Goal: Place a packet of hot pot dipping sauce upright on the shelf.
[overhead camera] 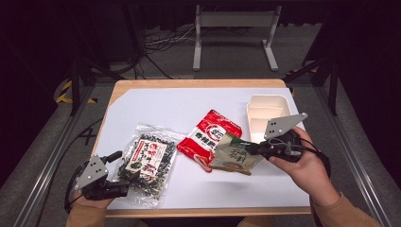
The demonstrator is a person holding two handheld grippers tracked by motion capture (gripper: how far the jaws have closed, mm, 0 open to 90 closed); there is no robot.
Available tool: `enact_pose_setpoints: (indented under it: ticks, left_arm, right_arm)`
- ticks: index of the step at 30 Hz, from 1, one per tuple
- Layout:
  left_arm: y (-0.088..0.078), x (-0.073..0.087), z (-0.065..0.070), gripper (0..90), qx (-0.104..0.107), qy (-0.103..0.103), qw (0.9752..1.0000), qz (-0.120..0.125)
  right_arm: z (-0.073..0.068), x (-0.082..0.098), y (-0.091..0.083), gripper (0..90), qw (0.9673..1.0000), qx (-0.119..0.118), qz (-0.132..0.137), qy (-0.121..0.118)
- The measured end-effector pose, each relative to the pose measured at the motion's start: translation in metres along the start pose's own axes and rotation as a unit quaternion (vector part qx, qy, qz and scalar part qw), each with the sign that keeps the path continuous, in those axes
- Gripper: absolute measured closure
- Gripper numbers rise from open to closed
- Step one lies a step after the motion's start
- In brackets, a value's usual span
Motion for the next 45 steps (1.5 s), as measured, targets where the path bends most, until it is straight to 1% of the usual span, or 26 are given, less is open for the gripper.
enact_pose_setpoints:
  ticks: [3,9,17,23,27,28,29,31,33,36,38,40,45]
  left_arm:
    - [0.000,0.000,0.000,14.0,0.001,-0.002,1.0000,0.002]
    - [0.000,0.000,0.000,14.0,0.002,-0.001,1.0000,0.000]
    - [0.001,0.000,0.000,14.0,0.005,-0.001,1.0000,0.000]
    - [0.001,0.000,0.000,14.0,0.005,-0.001,1.0000,0.000]
    - [0.002,0.000,0.000,14.0,0.004,0.002,1.0000,-0.001]
    - [0.003,0.000,0.000,14.0,0.005,0.000,1.0000,-0.003]
    - [0.003,0.000,0.000,13.9,0.005,0.001,1.0000,-0.003]
    - [0.003,0.000,0.001,13.9,0.006,0.001,1.0000,-0.003]
    - [0.003,0.001,0.000,13.8,0.006,0.003,1.0000,-0.004]
    - [0.003,0.001,0.001,13.6,0.006,0.002,1.0000,-0.005]
    - [0.003,0.002,0.001,13.4,0.005,0.002,1.0000,-0.005]
    - [0.003,0.001,0.002,13.3,0.005,0.000,1.0000,-0.005]
    - [0.003,0.002,0.002,12.7,0.003,0.003,1.0000,-0.006]
  right_arm:
    - [0.001,-0.001,-0.001,89.7,1.0000,0.003,0.000,-0.003]
    - [0.010,-0.013,-0.012,89.7,0.9997,0.017,0.004,-0.014]
    - [0.021,-0.025,-0.022,89.7,0.9991,0.035,-0.002,-0.022]
    - [0.034,-0.033,-0.029,89.6,0.9987,0.045,0.001,-0.024]
    - [0.043,-0.039,-0.035,89.7,0.9976,0.061,0.002,-0.032]
    - [0.043,-0.039,-0.035,89.7,0.9976,0.061,0.002,-0.032]
    - [0.048,-0.041,-0.037,89.7,0.9973,0.066,0.003,-0.033]
    - [0.051,-0.042,-0.038,89.7,0.9972,0.067,0.003,-0.033]
    - [0.058,-0.044,-0.040,89.6,0.9969,0.070,0.003,-0.036]
    - [0.065,-0.045,-0.041,89.6,0.9966,0.073,0.002,-0.039]
    - [0.069,-0.046,-0.043,89.7,0.9961,0.075,0.001,-0.046]
    - [0.071,-0.047,-0.043,89.6,0.9960,0.076,0.001,-0.048]
    - [0.085,-0.052,-0.048,89.6,0.9946,0.084,0.003,-0.060]
Point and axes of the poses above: each handheld gripper's, and its own axes: y roughly forward along the jaws, x roughly out of its underside, z roughly to its right, the point moved 2 cm from there along y, roughly forward along the jaws, and after that the axes turned 4 degrees about y, right-handed, at the moved point
